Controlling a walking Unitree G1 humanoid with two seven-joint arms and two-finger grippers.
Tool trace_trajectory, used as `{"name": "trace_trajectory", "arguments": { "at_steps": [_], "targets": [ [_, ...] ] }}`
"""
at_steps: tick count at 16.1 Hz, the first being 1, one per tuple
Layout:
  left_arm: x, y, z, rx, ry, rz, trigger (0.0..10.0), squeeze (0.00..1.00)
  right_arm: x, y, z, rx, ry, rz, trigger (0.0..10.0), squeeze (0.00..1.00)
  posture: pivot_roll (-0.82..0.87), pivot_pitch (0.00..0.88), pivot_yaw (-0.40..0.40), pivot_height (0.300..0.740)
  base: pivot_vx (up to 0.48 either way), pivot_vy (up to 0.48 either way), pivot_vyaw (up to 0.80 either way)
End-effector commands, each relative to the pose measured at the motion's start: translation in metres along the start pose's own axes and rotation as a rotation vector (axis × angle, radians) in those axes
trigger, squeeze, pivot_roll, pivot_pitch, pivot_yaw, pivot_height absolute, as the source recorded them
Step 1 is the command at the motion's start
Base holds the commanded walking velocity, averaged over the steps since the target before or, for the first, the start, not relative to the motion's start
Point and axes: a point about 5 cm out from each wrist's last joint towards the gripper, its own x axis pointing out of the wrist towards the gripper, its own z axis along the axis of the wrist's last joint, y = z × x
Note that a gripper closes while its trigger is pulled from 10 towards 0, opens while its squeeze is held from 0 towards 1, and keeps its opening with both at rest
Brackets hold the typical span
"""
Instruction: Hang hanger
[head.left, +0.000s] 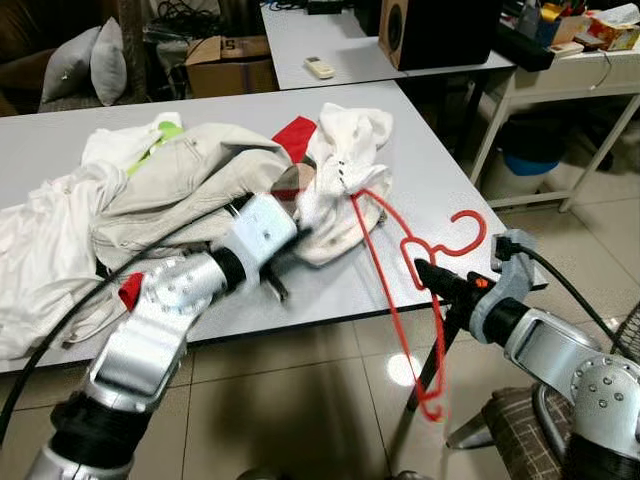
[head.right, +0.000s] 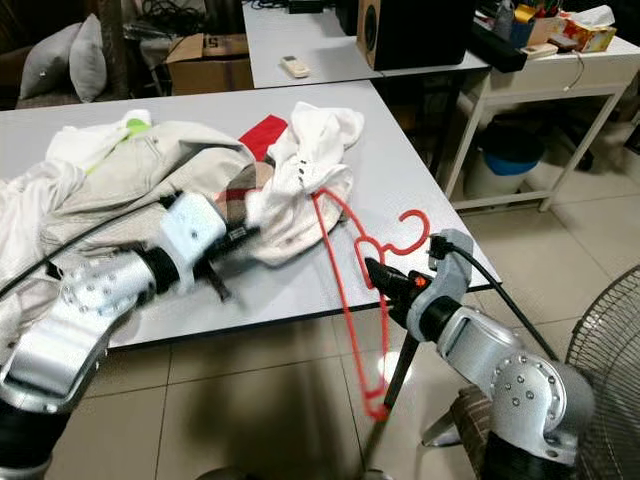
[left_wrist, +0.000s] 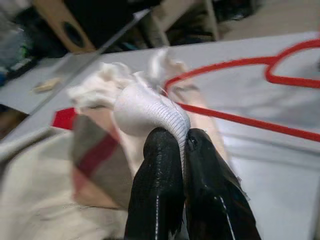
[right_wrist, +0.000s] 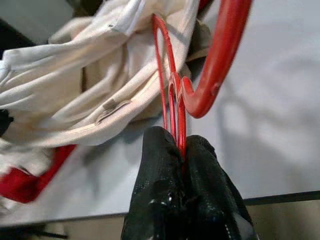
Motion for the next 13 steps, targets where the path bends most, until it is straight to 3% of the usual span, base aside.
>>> {"name": "trace_trajectory", "arguments": {
  "at_steps": [1,3,6,8,10,13],
  "targets": [
    [0.0,0.004,0.002,0.002,-0.003,0.007,0.0,0.0,0.001,0.002,0.005,0.043,-0.025,0.016,10.0,0.0,-0.02,0.0,0.032,0.74,0.0,0.0,0.0],
    [0.0,-0.001,0.002,0.009,0.005,-0.032,0.0,0.0,0.003,0.0,0.009,0.083,-0.048,0.0,10.0,0.0,-0.02,0.0,0.035,0.74,0.0,0.0,0.0],
    [0.004,-0.002,-0.001,0.023,0.016,-0.036,0.0,0.0,0.004,-0.005,0.026,0.284,-0.169,-0.01,10.0,0.0,-0.03,0.0,0.034,0.74,0.0,0.0,0.0],
    [0.005,-0.003,-0.001,0.039,0.019,-0.042,0.0,0.0,0.008,-0.005,0.025,0.329,-0.171,-0.019,10.0,0.0,-0.03,0.0,0.034,0.74,0.0,0.0,0.0],
    [0.01,-0.003,-0.002,0.043,0.015,-0.037,0.0,0.0,0.016,0.012,0.026,0.262,-0.172,0.039,10.0,0.0,-0.02,0.0,0.029,0.74,0.0,0.0,0.0],
    [0.013,-0.002,-0.003,0.037,0.01,-0.015,0.0,0.0,0.017,0.023,0.021,0.107,-0.101,0.045,10.0,0.0,-0.02,0.0,0.026,0.74,0.0,0.0,0.0]
  ]
}}
